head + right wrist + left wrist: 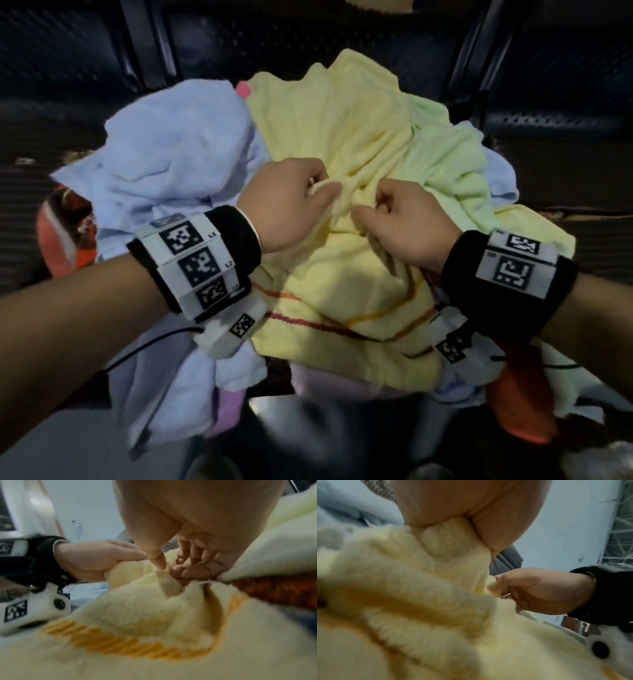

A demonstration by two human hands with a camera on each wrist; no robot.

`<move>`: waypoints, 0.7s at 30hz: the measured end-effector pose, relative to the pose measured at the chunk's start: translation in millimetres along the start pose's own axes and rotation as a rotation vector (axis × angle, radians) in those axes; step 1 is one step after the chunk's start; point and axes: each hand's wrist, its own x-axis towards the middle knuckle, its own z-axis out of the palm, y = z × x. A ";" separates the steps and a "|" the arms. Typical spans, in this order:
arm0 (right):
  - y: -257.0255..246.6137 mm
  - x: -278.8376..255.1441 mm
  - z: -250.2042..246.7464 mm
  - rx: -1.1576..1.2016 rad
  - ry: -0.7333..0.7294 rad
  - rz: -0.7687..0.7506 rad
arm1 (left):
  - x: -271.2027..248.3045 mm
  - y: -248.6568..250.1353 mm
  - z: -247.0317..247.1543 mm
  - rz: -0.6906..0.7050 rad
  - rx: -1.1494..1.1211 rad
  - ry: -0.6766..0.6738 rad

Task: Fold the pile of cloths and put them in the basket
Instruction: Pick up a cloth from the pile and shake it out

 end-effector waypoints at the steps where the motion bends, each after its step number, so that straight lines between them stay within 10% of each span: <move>1: -0.9 3.4 -2.8 0.020 -0.002 -0.007 | 2.9 2.9 0.6 -0.003 -0.061 0.005; 7: -42.4 -45.8 -17.4 0.257 -0.273 -0.144 | -24.1 53.5 -36.0 -0.091 -0.402 0.134; 16: -96.1 -108.5 -50.3 0.361 0.071 -0.239 | -85.4 102.0 -103.4 0.021 -0.478 0.121; 21: -122.3 -138.7 -88.2 0.511 0.071 -0.293 | -105.7 94.8 -110.3 0.030 -0.059 -0.067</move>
